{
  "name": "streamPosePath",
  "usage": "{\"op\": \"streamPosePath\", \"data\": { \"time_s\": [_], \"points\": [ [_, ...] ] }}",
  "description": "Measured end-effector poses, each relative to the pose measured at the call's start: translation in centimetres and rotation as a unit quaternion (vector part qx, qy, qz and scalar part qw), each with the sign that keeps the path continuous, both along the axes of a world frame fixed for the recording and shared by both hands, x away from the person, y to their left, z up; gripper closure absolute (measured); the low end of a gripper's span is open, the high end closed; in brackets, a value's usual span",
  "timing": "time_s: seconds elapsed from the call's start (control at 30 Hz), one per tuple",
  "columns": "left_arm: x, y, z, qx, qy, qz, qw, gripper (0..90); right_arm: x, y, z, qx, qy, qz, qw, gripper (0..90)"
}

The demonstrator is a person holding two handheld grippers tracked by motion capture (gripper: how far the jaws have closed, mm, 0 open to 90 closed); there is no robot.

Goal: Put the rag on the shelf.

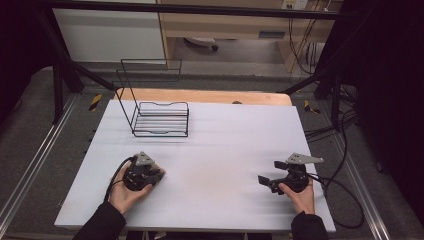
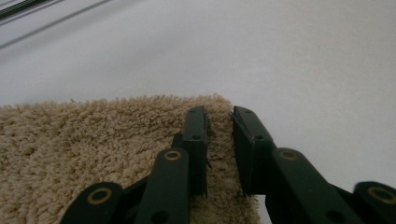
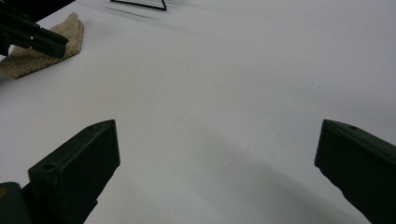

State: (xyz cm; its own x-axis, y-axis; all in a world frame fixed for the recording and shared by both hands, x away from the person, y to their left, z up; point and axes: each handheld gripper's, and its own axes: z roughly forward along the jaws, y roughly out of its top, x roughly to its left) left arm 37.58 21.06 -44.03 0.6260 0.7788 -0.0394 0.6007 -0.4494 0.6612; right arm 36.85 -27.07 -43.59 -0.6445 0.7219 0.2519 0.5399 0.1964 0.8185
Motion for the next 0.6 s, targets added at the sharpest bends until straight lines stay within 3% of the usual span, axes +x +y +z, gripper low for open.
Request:
{"op": "streamPosePath", "data": {
  "time_s": [0.2,0.37,0.6],
  "points": [
    [0.1,0.0,0.1,-0.004,0.010,0.010,0.9999,84.3,0.0,0.0,0.0,0.000,0.001,-0.001,1.0000,0.6],
    [0.3,0.6,0.3,-0.033,0.022,0.019,0.9991,86.9,0.0,0.0,0.0,0.001,0.002,-0.001,1.0000,0.6],
    [-0.4,0.6,1.9,-0.066,0.016,0.016,0.9976,87.2,0.0,0.1,0.0,0.002,0.003,0.001,1.0000,0.7]
  ]
}}
